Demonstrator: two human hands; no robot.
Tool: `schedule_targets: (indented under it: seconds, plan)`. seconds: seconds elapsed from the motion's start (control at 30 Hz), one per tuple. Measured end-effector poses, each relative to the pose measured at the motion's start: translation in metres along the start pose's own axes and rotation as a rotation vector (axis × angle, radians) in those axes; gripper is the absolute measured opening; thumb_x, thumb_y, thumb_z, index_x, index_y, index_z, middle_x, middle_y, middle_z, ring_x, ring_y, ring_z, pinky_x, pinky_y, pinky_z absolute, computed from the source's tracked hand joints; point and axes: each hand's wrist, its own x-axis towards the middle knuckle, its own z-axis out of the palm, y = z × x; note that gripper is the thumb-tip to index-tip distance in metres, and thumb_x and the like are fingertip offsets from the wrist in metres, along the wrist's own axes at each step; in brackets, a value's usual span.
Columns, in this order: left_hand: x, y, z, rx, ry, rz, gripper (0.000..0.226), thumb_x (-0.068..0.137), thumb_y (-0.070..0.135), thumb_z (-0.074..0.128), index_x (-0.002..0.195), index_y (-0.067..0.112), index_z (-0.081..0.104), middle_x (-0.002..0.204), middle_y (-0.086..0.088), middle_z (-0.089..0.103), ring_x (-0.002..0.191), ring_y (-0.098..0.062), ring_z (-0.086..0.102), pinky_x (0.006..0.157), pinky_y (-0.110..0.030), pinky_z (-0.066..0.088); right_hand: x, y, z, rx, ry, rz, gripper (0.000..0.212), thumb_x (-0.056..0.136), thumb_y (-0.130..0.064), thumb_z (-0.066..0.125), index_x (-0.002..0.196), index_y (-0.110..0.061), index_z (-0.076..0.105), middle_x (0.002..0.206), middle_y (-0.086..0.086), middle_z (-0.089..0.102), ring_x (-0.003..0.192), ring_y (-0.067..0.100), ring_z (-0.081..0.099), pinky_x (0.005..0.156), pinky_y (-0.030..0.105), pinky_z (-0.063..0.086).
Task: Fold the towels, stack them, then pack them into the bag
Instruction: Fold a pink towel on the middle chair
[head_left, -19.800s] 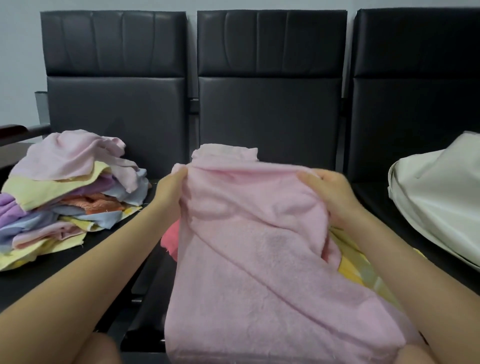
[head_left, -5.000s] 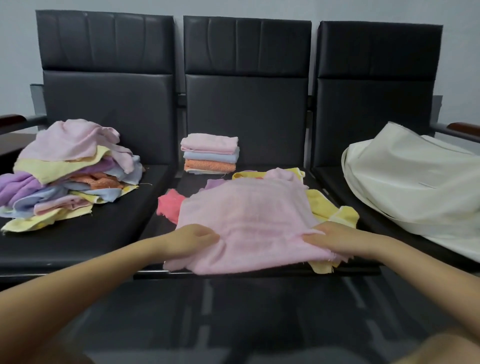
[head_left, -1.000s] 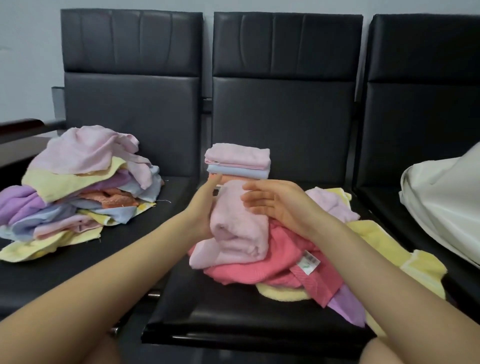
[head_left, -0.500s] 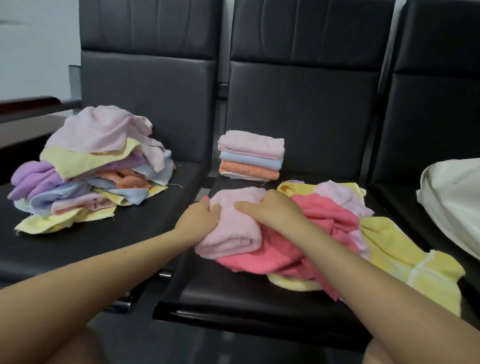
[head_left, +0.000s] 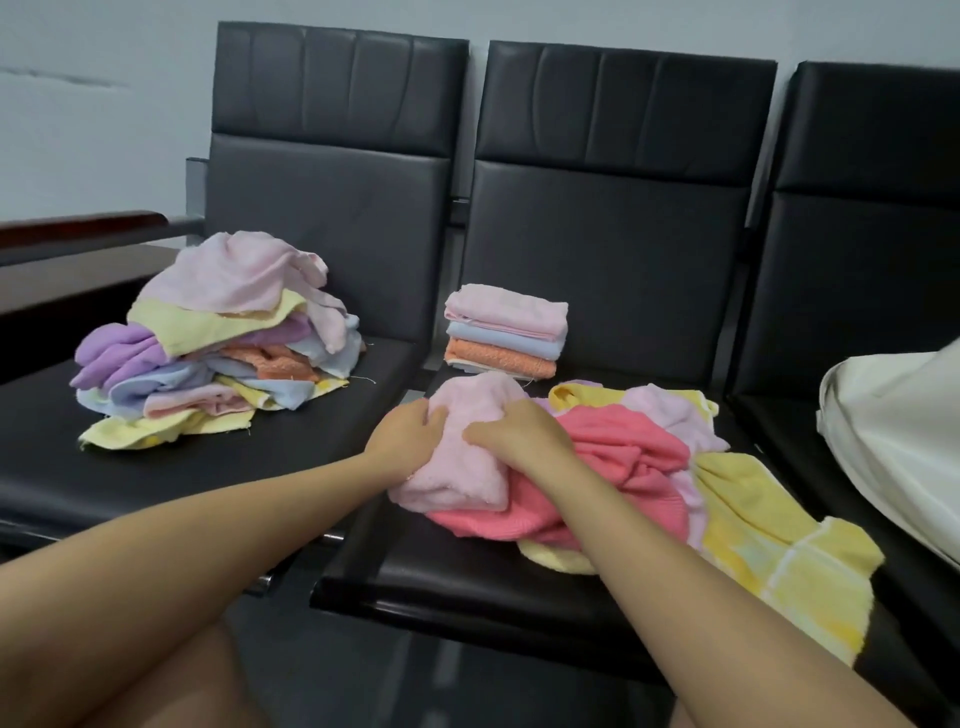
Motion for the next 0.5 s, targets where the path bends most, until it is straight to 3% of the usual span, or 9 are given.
schedule_targets:
  seconds: [0.13,0.2,0.27,0.3,0.33,0.37,0.4,0.43,0.5]
  plan:
    - [-0.009,0.029,-0.013,-0.179,0.084,0.071,0.035,0.101,0.030,0.043,0.078,0.006,0.053,0.078,-0.008,0.060,0.072,-0.018,0.050,0.067,-0.036,0.038,-0.018,0.001,-0.008,0.564,0.089,-0.136,0.022,0.086,-0.023,0.062,0.104,-0.010,0.062,0.090,0.001,0.061,0.091,0.021,0.060,0.073,0.029,0.049]
    - [-0.013,0.053,-0.025,-0.276,0.089,0.011,0.038,0.101,0.035,0.042,0.080,0.006,0.053,0.081,-0.008,0.059,0.078,-0.019,0.049,0.068,-0.034,0.037,-0.025,-0.001,-0.023,0.812,0.126,-0.157,0.012,0.086,-0.016,0.062,0.097,-0.009,0.062,0.088,0.003,0.062,0.088,0.021,0.060,0.077,0.034,0.051]
    - [-0.015,0.080,-0.034,-0.500,0.032,-0.147,0.033,0.101,0.039,0.046,0.075,0.019,0.051,0.076,0.005,0.056,0.082,-0.015,0.055,0.067,-0.025,0.041,-0.032,0.000,-0.040,0.988,0.124,-0.170,0.011,0.086,-0.011,0.062,0.096,-0.010,0.064,0.094,0.008,0.065,0.090,0.022,0.063,0.081,0.037,0.053]
    - [-0.014,0.084,-0.033,-0.630,-0.110,-0.151,0.025,0.098,0.030,0.054,0.074,0.023,0.051,0.073,0.012,0.058,0.077,-0.009,0.060,0.064,-0.018,0.044,-0.035,0.002,-0.049,1.057,0.110,-0.173,0.012,0.086,-0.010,0.061,0.098,-0.011,0.065,0.095,0.009,0.067,0.089,0.021,0.064,0.078,0.034,0.055]
    - [-0.020,0.089,-0.040,-1.066,-0.145,-0.337,0.019,0.092,0.016,0.064,0.077,0.023,0.055,0.071,0.015,0.063,0.070,-0.002,0.064,0.060,-0.012,0.045,-0.039,0.004,-0.058,1.116,0.085,-0.174,0.013,0.087,-0.009,0.060,0.099,-0.012,0.066,0.094,0.008,0.068,0.086,0.018,0.065,0.073,0.030,0.056]
    - [-0.029,0.097,-0.053,-1.413,-0.407,-0.435,0.010,0.088,0.010,0.068,0.085,0.018,0.062,0.074,0.012,0.070,0.067,-0.001,0.067,0.062,-0.014,0.049,-0.041,0.009,-0.065,1.165,0.049,-0.166,0.013,0.087,-0.010,0.060,0.099,-0.011,0.066,0.093,0.008,0.068,0.084,0.017,0.066,0.071,0.027,0.055]
    - [-0.037,0.097,-0.047,-1.417,-0.536,-0.212,0.016,0.088,0.024,0.071,0.097,0.011,0.067,0.083,0.001,0.075,0.071,-0.009,0.072,0.067,-0.022,0.052,-0.043,0.014,-0.073,1.210,0.004,-0.150,0.013,0.088,-0.011,0.060,0.099,-0.010,0.066,0.092,0.008,0.069,0.084,0.017,0.067,0.072,0.027,0.054]
    - [-0.037,0.109,-0.041,-1.083,-0.548,-0.341,0.041,0.089,0.044,0.064,0.111,0.008,0.066,0.094,-0.008,0.075,0.078,-0.017,0.074,0.072,-0.030,0.053,-0.043,0.019,-0.079,1.256,-0.045,-0.124,0.014,0.088,-0.013,0.060,0.100,-0.008,0.066,0.092,0.010,0.069,0.085,0.019,0.067,0.075,0.029,0.054]
    - [-0.038,0.102,-0.039,-1.226,-0.578,-0.258,0.060,0.091,0.059,0.050,0.128,0.012,0.058,0.111,-0.013,0.071,0.096,-0.023,0.071,0.081,-0.036,0.052,-0.042,0.030,-0.088,1.297,-0.103,-0.075,0.017,0.087,-0.014,0.060,0.101,-0.006,0.066,0.092,0.013,0.070,0.087,0.023,0.067,0.078,0.032,0.053]
